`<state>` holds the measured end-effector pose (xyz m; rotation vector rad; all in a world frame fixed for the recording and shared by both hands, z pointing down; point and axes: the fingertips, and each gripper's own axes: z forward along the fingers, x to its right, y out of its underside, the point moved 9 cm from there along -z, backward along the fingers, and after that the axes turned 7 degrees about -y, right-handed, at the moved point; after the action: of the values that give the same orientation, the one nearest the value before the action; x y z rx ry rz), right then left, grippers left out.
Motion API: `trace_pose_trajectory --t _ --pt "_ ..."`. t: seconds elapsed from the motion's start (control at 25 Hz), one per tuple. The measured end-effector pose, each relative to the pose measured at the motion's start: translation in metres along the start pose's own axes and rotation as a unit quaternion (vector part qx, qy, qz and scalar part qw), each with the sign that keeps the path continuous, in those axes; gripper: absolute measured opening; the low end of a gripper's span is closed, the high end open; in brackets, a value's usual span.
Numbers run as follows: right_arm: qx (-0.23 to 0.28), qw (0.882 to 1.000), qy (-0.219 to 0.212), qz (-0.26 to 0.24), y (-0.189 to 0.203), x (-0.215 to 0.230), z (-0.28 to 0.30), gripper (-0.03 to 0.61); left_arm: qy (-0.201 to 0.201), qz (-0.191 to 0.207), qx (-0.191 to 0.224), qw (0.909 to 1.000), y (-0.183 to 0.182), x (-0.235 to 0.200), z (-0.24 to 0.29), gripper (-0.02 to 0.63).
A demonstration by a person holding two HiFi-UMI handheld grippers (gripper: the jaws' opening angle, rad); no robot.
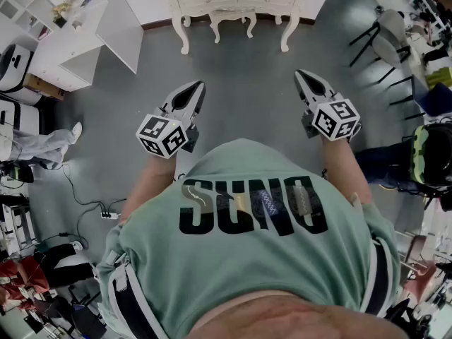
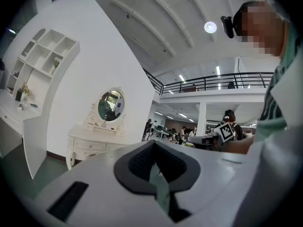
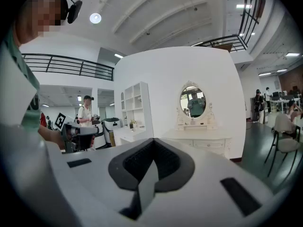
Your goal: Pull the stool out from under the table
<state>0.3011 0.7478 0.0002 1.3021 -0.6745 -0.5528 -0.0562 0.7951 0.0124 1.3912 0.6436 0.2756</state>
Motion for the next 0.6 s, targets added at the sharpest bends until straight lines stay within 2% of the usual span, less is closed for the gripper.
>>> trace_pose_trajectory --t 0.6 --pt "0.006 1.000 -0.001 0.006 -0.005 0.031 -0.016 -0.012 0.001 0.010 -0.006 0.9999 0.002 0.027 0.031 -0.002"
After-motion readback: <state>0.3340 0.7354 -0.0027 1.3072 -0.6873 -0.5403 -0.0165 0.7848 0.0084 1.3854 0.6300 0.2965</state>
